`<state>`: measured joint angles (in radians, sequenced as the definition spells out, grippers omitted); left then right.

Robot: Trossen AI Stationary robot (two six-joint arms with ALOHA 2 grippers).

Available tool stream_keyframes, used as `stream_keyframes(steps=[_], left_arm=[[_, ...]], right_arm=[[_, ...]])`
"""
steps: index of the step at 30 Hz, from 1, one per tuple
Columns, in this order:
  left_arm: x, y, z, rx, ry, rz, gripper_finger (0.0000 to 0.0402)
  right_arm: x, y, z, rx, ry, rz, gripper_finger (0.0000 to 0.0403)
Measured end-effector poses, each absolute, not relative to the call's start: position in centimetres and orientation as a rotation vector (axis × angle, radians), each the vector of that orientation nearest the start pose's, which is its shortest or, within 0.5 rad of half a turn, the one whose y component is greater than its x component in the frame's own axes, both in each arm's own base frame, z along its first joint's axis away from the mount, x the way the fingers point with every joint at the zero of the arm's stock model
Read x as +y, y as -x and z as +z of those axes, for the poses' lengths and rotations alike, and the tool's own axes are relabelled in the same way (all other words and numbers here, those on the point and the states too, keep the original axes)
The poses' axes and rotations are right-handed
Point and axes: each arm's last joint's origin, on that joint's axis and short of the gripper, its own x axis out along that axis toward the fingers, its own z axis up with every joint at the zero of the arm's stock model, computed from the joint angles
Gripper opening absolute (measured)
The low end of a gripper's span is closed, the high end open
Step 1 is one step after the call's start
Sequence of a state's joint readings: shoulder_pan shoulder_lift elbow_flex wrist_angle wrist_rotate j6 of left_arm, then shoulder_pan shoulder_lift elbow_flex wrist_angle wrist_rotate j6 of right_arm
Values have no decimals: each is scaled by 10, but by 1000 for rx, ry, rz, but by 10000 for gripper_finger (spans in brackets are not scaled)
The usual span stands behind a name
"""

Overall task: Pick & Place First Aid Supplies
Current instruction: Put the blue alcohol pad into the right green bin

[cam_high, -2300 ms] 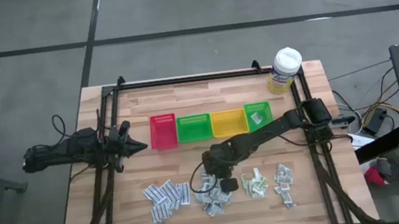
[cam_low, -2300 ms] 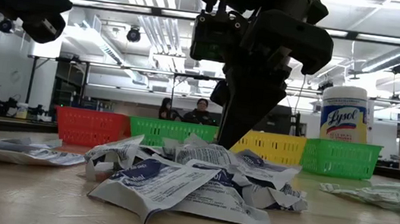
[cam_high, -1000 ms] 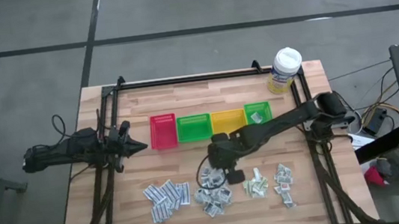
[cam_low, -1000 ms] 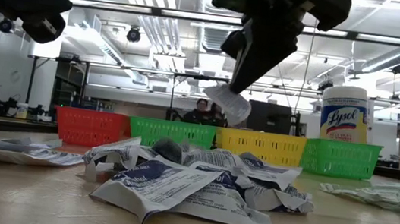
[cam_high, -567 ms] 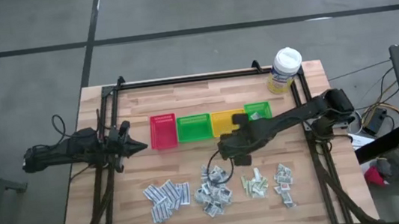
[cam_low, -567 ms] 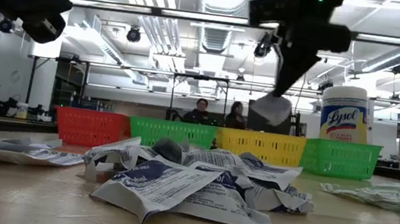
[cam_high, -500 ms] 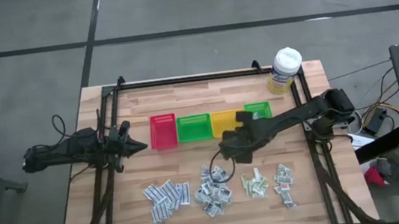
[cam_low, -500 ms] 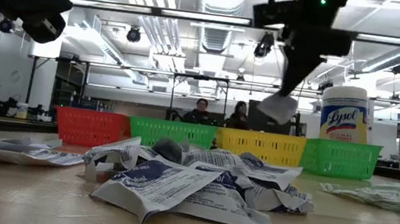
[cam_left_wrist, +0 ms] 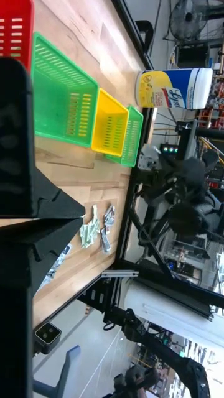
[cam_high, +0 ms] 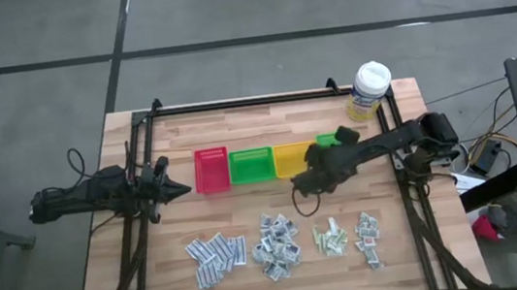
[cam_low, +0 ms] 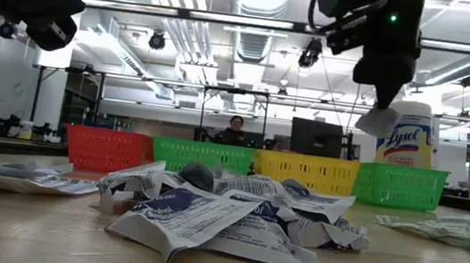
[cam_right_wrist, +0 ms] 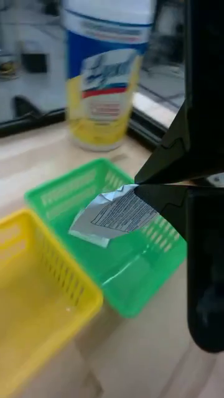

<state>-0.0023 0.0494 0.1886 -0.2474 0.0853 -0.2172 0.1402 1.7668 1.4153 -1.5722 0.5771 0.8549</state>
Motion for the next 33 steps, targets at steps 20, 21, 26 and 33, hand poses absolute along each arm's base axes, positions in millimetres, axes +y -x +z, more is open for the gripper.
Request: stream_keyframes(steps=[20, 21, 26, 33], left_arm=[[-3, -87, 199, 118, 221, -75, 0], [-3, -87, 200, 117, 221, -75, 0], [-3, -87, 199, 118, 221, -75, 0], [-3, -87, 199, 118, 221, -75, 0]], right_arm=[[-67, -256, 277, 1523, -351, -1051, 8], [-72, -253, 278, 1518, -372, -1043, 8], [-93, -251, 268, 1493, -460, -970, 8], [-106, -251, 248, 1492, -517, -889, 8]])
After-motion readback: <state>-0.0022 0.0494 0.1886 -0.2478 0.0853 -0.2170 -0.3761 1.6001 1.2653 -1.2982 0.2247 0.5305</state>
